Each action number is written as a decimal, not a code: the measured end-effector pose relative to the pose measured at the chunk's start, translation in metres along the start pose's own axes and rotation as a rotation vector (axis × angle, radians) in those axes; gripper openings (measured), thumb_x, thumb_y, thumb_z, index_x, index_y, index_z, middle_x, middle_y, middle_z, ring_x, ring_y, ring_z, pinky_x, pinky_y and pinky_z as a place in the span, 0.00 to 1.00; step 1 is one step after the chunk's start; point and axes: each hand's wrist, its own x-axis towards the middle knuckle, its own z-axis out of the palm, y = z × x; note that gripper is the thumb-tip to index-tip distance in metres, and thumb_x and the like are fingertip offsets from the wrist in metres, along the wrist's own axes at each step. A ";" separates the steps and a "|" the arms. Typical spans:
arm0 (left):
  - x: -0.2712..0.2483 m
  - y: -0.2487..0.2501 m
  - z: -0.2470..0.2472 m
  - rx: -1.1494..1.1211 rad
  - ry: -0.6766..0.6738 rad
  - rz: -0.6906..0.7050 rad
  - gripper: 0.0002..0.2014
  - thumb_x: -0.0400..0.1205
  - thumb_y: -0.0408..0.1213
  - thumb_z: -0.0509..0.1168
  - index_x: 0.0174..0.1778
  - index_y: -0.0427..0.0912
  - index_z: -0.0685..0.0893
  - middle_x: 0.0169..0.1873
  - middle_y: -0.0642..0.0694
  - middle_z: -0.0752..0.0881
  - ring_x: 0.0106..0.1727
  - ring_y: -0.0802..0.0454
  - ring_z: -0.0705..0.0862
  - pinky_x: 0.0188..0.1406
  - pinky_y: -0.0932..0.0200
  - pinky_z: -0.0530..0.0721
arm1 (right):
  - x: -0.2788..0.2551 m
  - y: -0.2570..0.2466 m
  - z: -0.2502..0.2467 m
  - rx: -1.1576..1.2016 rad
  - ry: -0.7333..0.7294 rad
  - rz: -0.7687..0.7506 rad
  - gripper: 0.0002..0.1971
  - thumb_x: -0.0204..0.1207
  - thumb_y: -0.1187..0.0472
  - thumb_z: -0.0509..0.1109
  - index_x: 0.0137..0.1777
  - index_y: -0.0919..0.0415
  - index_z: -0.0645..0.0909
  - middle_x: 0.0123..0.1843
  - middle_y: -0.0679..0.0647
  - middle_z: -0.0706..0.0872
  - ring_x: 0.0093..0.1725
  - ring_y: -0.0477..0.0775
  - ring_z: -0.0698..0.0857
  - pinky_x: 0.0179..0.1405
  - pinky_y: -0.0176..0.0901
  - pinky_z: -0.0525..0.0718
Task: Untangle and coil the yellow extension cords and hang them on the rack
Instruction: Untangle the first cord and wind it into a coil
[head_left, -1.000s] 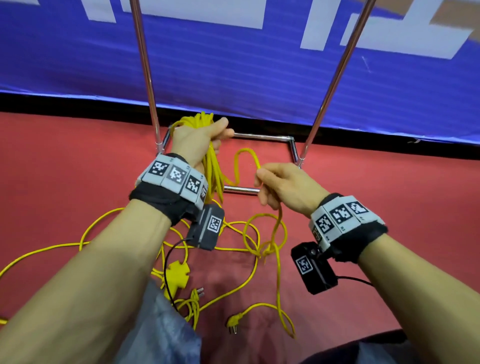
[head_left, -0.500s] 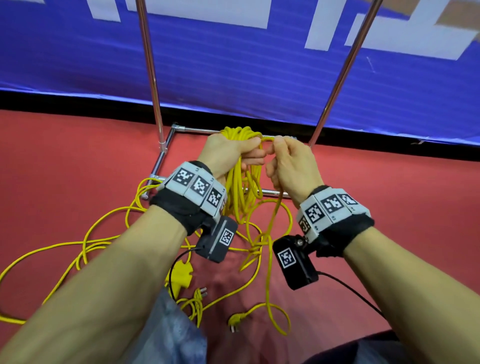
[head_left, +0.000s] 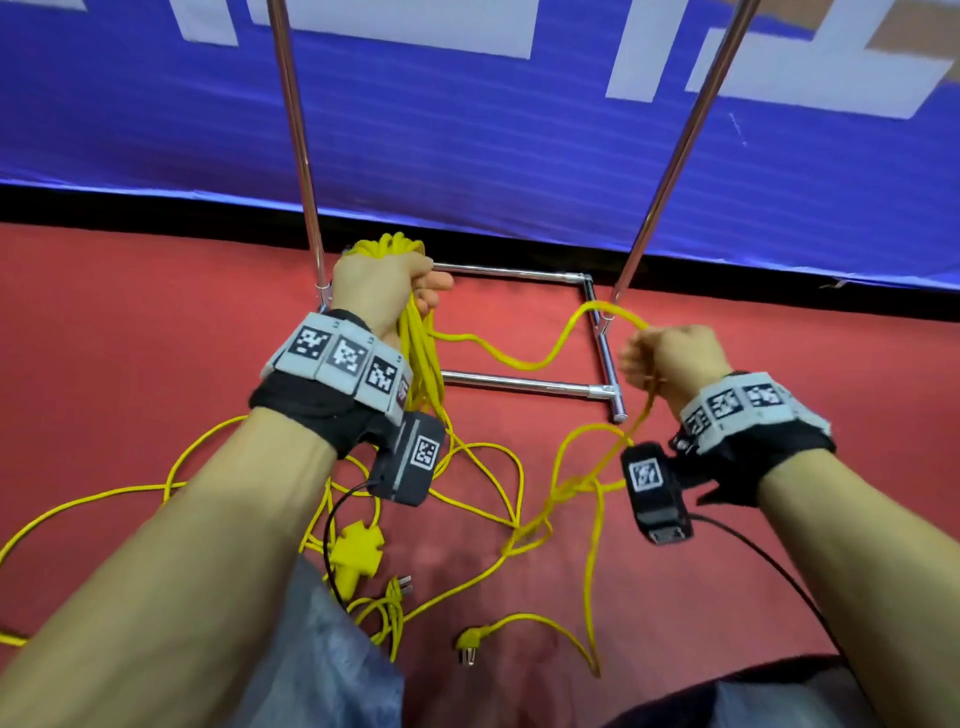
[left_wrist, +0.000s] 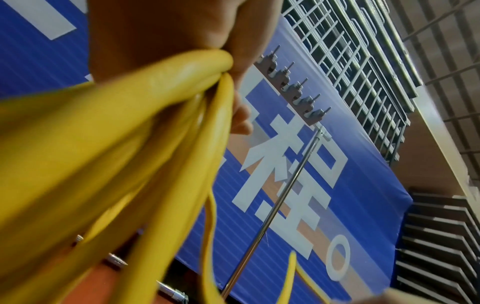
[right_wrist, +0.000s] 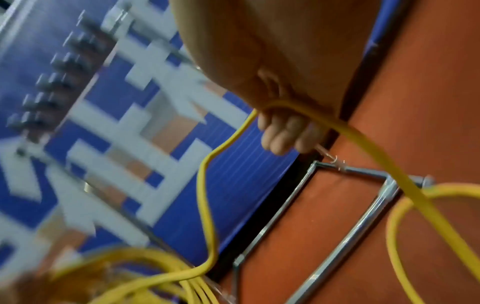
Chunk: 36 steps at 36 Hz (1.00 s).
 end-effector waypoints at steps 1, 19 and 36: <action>-0.001 0.003 -0.001 -0.024 -0.023 0.001 0.07 0.82 0.25 0.62 0.38 0.34 0.78 0.17 0.46 0.84 0.13 0.59 0.75 0.13 0.69 0.70 | 0.000 0.005 0.004 -0.277 -0.028 -0.032 0.11 0.80 0.69 0.62 0.37 0.68 0.80 0.24 0.57 0.85 0.23 0.52 0.84 0.22 0.35 0.78; -0.019 0.007 0.016 -0.023 -0.282 0.218 0.10 0.83 0.26 0.62 0.35 0.32 0.80 0.20 0.46 0.85 0.18 0.57 0.78 0.17 0.67 0.75 | -0.064 -0.003 0.064 -0.360 -0.756 -0.456 0.13 0.83 0.61 0.66 0.37 0.62 0.85 0.33 0.55 0.85 0.36 0.49 0.82 0.50 0.44 0.80; -0.001 0.015 -0.008 -0.165 0.034 0.297 0.13 0.81 0.27 0.65 0.30 0.37 0.80 0.16 0.47 0.79 0.14 0.53 0.73 0.14 0.66 0.67 | -0.061 -0.014 0.033 -0.413 -0.892 -0.100 0.14 0.83 0.59 0.64 0.47 0.66 0.89 0.24 0.53 0.73 0.27 0.52 0.71 0.31 0.44 0.74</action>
